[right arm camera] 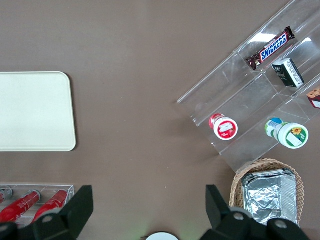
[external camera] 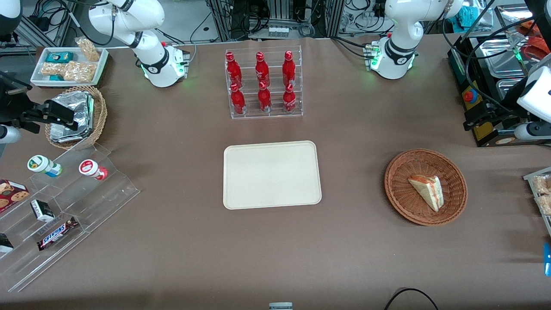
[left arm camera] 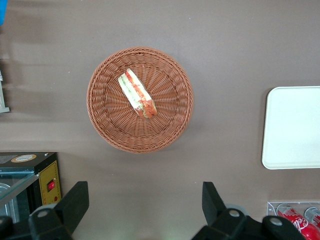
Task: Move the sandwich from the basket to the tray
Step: 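Move the left gripper toward the wicker basket holding the sandwich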
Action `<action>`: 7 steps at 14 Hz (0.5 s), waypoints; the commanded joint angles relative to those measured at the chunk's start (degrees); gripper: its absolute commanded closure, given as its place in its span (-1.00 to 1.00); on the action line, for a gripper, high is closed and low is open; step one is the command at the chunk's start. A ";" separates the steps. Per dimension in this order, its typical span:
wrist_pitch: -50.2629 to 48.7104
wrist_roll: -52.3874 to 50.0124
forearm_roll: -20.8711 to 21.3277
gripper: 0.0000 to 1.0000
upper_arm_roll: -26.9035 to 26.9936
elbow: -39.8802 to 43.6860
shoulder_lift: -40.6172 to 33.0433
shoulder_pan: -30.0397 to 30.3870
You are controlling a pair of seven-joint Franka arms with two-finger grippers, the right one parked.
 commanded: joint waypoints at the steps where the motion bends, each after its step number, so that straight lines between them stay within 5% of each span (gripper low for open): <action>1: 0.34 0.92 -0.33 -1.00 0.23 -0.29 -0.32 -0.15; 7: -0.10 0.83 -0.24 -1.00 0.23 -2.30 0.21 -0.06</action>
